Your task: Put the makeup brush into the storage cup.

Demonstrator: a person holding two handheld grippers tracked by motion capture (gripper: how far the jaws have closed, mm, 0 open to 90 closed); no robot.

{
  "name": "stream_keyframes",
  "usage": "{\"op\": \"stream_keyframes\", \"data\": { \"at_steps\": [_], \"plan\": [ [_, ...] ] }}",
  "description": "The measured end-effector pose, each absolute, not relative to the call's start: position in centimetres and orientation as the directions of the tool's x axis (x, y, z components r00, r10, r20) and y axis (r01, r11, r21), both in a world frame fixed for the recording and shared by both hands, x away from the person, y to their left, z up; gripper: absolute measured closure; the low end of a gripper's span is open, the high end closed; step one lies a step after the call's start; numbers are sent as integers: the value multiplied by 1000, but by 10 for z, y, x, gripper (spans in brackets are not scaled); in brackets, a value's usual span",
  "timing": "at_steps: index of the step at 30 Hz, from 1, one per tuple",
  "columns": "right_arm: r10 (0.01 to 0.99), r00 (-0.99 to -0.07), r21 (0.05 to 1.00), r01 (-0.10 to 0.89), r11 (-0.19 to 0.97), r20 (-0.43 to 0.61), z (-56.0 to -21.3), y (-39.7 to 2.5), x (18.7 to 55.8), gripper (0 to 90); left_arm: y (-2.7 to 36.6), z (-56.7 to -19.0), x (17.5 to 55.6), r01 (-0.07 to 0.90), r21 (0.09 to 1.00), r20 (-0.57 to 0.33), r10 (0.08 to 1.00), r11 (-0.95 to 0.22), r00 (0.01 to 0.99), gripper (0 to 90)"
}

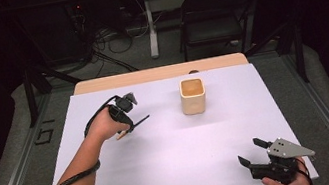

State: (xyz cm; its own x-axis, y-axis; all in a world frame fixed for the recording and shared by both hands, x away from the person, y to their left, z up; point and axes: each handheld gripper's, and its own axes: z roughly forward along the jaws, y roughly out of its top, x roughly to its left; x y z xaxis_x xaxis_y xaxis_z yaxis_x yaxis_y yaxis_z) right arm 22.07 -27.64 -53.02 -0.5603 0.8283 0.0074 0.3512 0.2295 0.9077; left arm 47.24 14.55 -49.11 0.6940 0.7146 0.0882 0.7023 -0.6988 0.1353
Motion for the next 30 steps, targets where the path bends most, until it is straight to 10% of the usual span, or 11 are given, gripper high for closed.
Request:
{"op": "stream_keyframes", "data": {
  "at_steps": [30],
  "plan": [
    [825, -565, 907, 354, 229, 12, -530, -276, 220, 215, 142, -498, 481, 679, 78, 110, 683, -730, 722, 694]
  ]
}}
